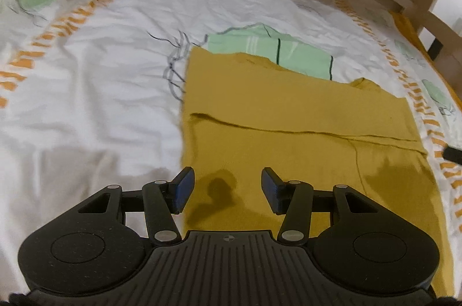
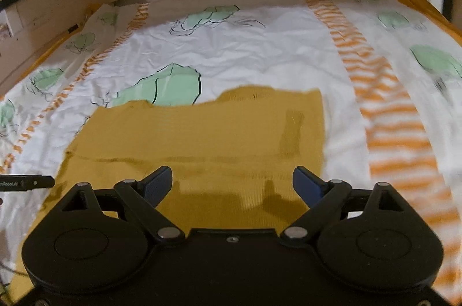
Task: Fold small clothes
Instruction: 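Move both open grippers along the sweater body to its hem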
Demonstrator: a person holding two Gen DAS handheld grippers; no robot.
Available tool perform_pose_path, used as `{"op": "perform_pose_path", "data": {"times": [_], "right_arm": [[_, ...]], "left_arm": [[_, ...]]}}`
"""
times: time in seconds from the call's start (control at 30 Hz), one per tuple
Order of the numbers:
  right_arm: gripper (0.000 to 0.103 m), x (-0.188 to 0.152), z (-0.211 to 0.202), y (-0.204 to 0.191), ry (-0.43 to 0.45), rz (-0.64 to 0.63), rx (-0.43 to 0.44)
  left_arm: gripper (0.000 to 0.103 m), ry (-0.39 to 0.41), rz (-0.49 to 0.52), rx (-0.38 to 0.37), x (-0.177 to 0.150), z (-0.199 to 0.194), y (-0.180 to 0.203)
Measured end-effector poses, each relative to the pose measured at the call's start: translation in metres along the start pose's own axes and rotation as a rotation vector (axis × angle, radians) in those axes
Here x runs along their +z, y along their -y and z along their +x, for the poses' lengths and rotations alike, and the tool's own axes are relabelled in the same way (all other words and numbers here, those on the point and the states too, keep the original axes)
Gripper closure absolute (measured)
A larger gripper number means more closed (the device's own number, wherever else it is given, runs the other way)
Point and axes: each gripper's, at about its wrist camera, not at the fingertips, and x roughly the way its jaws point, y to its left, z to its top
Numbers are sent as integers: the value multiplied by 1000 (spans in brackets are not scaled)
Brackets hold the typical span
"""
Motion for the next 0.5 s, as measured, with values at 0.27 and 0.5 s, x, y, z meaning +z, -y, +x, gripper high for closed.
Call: {"op": "perform_pose_path", "data": {"times": [0.27,0.5], "right_arm": [[9,-46,-52,9,-31,95,-21],[3,-81,-83,11,-37,177,-4]], "left_arm": [[54,18,-8,-20,-42,-52,2],[53,-1,36,-29,-82,-78,6]]}}
